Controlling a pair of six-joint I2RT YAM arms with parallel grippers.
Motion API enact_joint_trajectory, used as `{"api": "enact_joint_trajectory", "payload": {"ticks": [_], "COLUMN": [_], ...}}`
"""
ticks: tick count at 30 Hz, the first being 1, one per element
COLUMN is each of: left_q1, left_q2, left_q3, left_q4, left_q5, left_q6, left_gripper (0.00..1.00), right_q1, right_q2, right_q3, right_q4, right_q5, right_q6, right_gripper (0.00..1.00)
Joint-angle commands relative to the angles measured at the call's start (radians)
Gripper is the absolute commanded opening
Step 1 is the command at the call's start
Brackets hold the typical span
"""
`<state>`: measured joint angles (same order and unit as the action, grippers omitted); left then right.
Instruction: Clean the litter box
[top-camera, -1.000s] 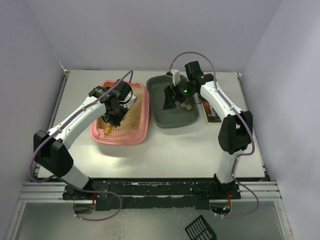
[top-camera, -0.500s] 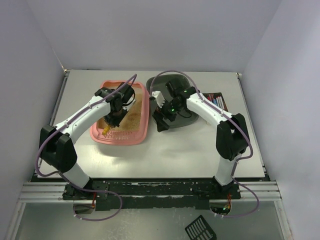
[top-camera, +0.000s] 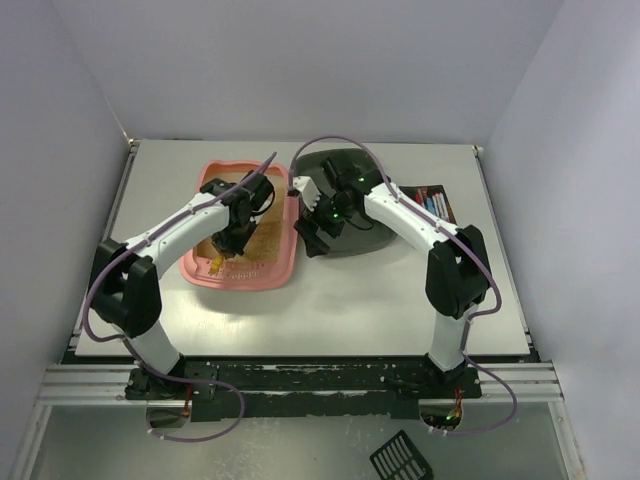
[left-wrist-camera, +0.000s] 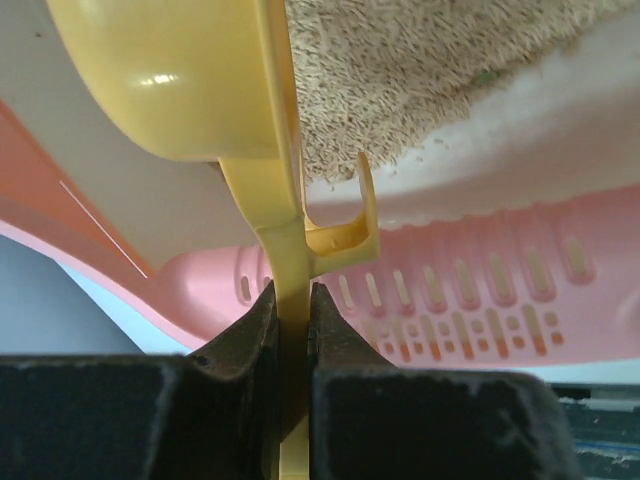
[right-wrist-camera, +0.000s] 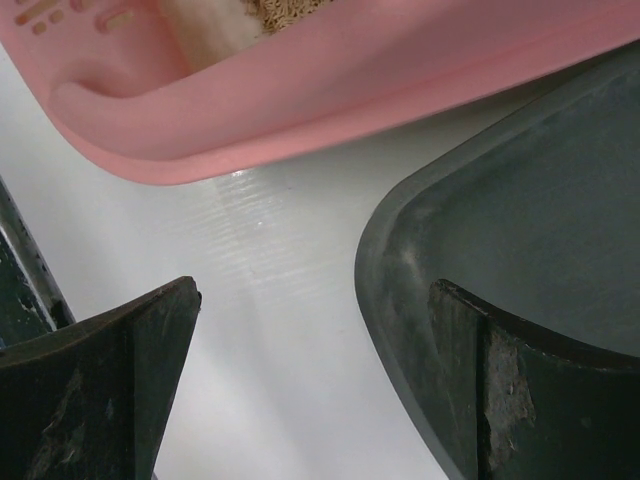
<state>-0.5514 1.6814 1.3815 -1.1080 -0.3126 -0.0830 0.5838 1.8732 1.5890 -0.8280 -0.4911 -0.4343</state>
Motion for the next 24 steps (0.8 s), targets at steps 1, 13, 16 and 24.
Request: {"api": "enact_joint_trajectory", "payload": {"ticks": [1,13,16,24], "left_q1": [0.014,-0.018,-0.018,-0.017], "left_q2": [0.015,0.151,0.197,0.313], "left_q3": [0.053,0.183,0.191,0.215], "left_q4": [0.022,-0.095,-0.106,-0.128], "left_q5": [-0.138,-0.558,-0.598,-0.666], "left_q6": [-0.153,-0.344,-0.361,-0.402], "left_gripper": [0.07,0.07,0.07,0.07], "right_q1": [-0.002,-0.003,-0.002,-0.005], "right_q2": [-0.006,0.003,0.001,-0.011], "right_q3": [0.033,0.034,0.036,0.027], "right_q4": [-0.018,-0.019,-0.023,-0.029], "right_q5": [0.02,-0.024,-0.021,-0.018], "right_q6": [0.017,0.058,0.054,0.048], "right_gripper": [1.0,1.0,1.0,1.0]}}
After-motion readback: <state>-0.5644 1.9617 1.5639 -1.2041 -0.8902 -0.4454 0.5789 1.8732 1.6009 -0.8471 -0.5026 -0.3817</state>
